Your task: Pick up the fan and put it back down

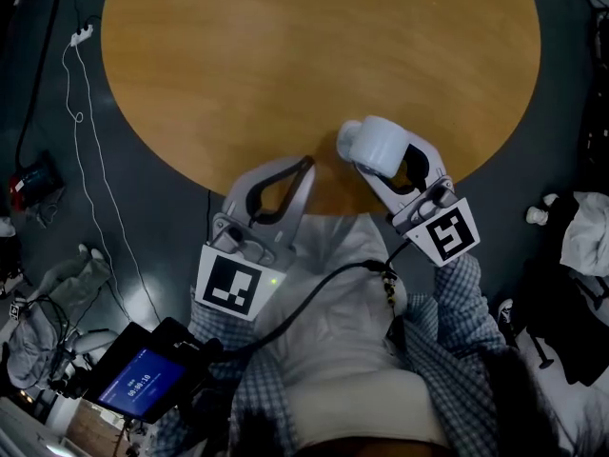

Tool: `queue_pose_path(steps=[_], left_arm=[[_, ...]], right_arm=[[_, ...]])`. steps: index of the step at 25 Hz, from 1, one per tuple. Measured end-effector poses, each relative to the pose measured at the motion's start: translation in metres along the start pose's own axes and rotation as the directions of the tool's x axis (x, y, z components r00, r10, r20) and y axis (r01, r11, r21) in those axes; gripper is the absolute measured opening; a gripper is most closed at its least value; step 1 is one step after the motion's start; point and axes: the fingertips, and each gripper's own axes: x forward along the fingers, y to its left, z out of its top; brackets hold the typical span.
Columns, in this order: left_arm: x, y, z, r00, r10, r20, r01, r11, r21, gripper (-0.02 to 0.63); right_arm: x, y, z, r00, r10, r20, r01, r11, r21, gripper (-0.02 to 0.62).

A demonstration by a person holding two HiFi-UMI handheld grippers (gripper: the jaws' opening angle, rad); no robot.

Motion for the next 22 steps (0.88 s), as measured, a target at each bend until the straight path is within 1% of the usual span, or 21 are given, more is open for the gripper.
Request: queue_pose_path(steps=[5,10,12,14,16,18,22], left_arm=[[0.004,-0.009,0.000,1.000,-0.026,-0.001,0.026,1.000,-0.010,0.000],[0.017,-0.011,0.013,0.997,-0.061,0.040,0.062,0.998,-0.010,0.000],[0.024,-0.011,0.021,0.996,-0.069,0.058,0.070,0.997,-0.011,0.000],[0.031,-0.011,0.029,0.994,-0.075,0.076,0.076,0.997,-0.008,0.000],[0.038,-0.009,0.040,0.992,-0.076,0.097,0.076,0.997,0.004,0.000],[0.043,-0.009,0.053,0.990,-0.074,0.120,0.072,0.997,0.025,0.000],[0.036,-0.039,0.086,0.983,-0.072,0.168,0.061,0.996,0.070,0.000]], right_arm=[[-0.025,0.002,-0.002,0.999,-0.045,-0.011,0.045,0.999,0.010,0.190],[-0.052,-0.012,0.014,0.989,-0.139,0.041,0.140,0.990,-0.031,0.108],[-0.060,-0.018,0.016,0.986,-0.165,0.015,0.165,0.986,-0.012,0.070],[-0.064,-0.028,0.022,0.982,-0.189,0.016,0.190,0.981,-0.038,0.057],[-0.065,-0.042,0.035,0.975,-0.213,0.059,0.217,0.973,-0.074,0.040],[-0.070,-0.053,0.047,0.968,-0.235,0.094,0.242,0.968,-0.074,0.027],[-0.106,-0.052,0.084,0.950,-0.257,0.175,0.270,0.961,-0.058,0.002]])
